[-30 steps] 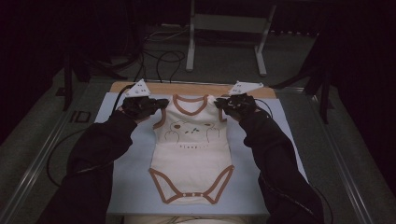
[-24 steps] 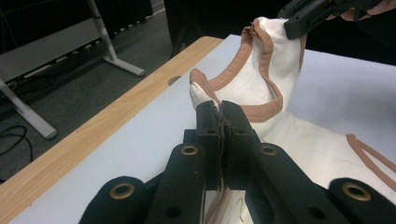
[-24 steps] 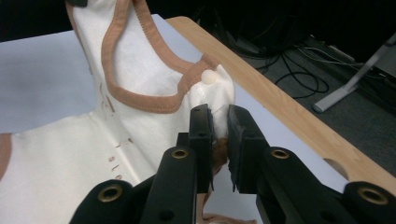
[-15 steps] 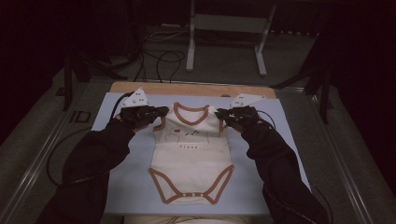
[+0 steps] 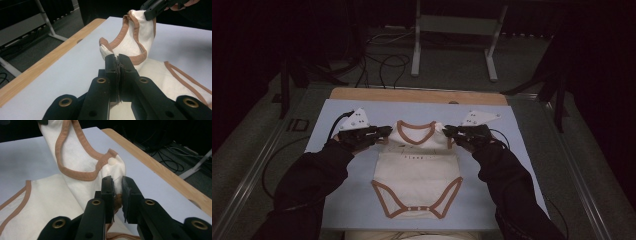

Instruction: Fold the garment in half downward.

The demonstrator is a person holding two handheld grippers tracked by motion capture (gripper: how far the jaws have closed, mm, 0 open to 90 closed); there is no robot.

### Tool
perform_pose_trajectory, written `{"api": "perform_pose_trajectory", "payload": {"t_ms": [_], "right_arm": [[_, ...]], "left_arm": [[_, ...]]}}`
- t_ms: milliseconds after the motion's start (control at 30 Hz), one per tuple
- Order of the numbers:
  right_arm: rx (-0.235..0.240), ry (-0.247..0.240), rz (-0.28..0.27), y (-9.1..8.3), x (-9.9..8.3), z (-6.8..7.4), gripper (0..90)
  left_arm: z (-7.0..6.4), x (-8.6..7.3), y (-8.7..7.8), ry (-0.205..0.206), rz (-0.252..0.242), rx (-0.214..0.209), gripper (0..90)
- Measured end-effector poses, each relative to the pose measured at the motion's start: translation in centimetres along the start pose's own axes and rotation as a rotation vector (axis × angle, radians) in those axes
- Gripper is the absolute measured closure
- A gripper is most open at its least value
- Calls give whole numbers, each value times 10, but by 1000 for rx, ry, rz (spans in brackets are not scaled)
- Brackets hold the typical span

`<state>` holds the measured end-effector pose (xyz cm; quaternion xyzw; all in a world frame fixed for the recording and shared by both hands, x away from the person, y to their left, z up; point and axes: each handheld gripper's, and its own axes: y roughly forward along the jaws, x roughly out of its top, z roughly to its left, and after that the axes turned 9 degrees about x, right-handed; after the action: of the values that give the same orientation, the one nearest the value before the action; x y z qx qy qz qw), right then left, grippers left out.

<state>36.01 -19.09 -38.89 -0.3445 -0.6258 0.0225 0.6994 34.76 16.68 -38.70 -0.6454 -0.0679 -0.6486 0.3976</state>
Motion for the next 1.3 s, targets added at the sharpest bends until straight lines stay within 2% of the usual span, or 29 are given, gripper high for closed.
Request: {"api": "perform_pose_trajectory", "payload": {"t_ms": [167,467,633,933,1100,1167,1300], "right_arm": [[7,-5,7,-1,-8,8,812],[33,-1,2,-5,-18,23,813],[49,-2,-3,-7,-23,31,813],[81,-10,14,-8,-36,47,812],[96,3,26,-9,-44,53,812],[108,17,32,-11,-52,58,812],[123,24,31,-14,-58,65,812]], "left_arm": [[-5,-8,-3,-4,9,-4,882],[-18,-19,-11,-18,-7,-23,881],[-28,-24,-16,-4,0,-31,881],[-48,-41,-18,-5,10,-61,881],[-56,-49,-20,-7,19,-71,881],[-60,-54,-22,-23,17,-82,881],[-67,-58,-25,-10,22,-97,880]]}}
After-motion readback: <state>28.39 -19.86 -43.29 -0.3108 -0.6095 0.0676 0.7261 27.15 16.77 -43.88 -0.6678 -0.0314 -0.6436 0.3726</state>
